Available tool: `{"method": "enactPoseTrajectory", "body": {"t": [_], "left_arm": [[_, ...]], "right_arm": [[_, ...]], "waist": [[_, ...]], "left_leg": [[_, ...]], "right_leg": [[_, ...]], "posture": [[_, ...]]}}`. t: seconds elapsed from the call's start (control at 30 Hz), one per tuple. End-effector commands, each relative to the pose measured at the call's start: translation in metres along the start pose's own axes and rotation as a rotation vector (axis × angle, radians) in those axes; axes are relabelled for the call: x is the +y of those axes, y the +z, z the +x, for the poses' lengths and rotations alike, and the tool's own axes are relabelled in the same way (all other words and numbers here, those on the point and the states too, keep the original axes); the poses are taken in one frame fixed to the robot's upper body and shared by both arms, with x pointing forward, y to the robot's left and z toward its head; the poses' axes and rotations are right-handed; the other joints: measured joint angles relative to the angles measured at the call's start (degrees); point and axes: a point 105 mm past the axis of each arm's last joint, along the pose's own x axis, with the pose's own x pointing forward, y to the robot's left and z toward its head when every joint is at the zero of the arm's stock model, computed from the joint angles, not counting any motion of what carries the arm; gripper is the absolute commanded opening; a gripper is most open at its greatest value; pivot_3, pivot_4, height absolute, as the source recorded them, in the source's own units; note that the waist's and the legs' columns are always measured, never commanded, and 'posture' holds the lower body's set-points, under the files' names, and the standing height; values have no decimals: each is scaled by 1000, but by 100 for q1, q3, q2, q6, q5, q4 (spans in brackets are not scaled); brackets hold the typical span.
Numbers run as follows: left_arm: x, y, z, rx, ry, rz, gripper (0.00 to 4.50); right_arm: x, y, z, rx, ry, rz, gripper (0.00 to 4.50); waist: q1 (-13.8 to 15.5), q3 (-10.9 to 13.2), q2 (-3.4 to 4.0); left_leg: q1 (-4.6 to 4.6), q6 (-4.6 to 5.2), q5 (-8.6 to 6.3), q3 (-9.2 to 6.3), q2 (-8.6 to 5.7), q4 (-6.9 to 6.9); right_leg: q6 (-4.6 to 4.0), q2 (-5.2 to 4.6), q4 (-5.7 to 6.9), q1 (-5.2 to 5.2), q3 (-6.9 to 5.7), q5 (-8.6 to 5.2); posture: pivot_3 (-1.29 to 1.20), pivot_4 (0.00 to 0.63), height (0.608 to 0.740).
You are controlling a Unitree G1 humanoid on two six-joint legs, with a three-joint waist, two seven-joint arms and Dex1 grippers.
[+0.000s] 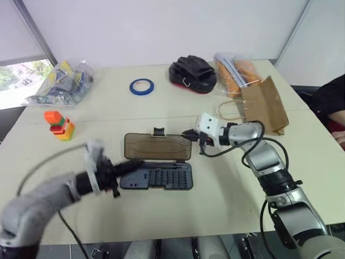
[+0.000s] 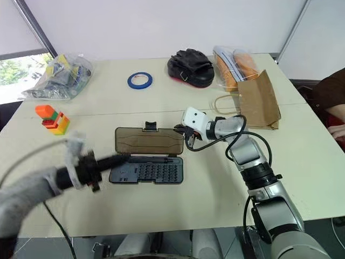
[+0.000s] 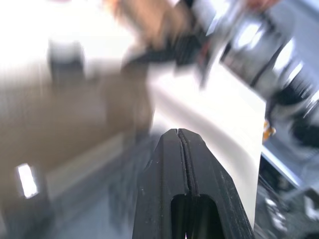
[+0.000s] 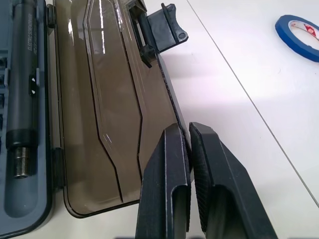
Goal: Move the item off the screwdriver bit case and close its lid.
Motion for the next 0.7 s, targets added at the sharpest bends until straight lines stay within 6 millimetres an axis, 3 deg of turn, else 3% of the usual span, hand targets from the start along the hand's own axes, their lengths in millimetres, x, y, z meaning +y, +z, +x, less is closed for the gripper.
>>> {"method": "enactPoseTrajectory", "body": {"t": [0.03,0.1,0.13,0.2,0.3,0.47,0.6,0.7], "left_arm": [[28,33,-9,-131,146,24,0],[68,41,-20,-181,319,51,0],[92,34,-26,-157,418,73,0],[128,6,-32,-26,555,137,0],[152,-31,-27,127,588,189,0],[164,-72,2,229,473,162,0],[159,-75,32,200,315,90,0],[152,-73,42,198,221,58,0]], "right_arm": [[-8,16,-2,-63,-31,-38,43],[-10,17,-1,-66,-41,-41,43],[-10,18,-1,-67,-42,-47,43],[-10,19,0,-68,-45,-56,43],[-10,21,1,-70,-47,-67,43],[-11,25,3,-78,-46,-78,43],[-9,27,5,-65,-27,-119,43],[-5,26,5,-31,5,-170,43]], "waist": [[-18,1,-2],[-30,2,-2],[-32,2,-1],[-39,2,0],[-25,6,-7],[106,19,-30],[124,20,-33],[108,20,-33]], "left_leg": [[0,-1,0,1,1,-1],[0,-1,1,5,1,-4],[0,-2,1,5,1,-6],[0,-9,5,7,1,-10],[-5,-7,5,9,1,-14],[-37,-20,12,8,0,-6],[-38,-41,25,7,-2,-6],[-39,-37,24,9,-7,-4]], "right_leg": [[-2,3,-6,0,0,2],[-2,4,-8,0,1,2],[-2,7,-9,-2,1,2],[-3,9,-9,-4,1,2],[-5,10,-13,-7,3,4],[-8,8,-15,-39,1,11],[-9,3,-15,-38,-5,16],[-5,0,-15,-36,-5,18]], "posture": [[0,150,740],[0,150,740],[0,150,740],[0,150,740],[0,150,740],[0,150,740],[0,150,740],[0,150,740]]}}
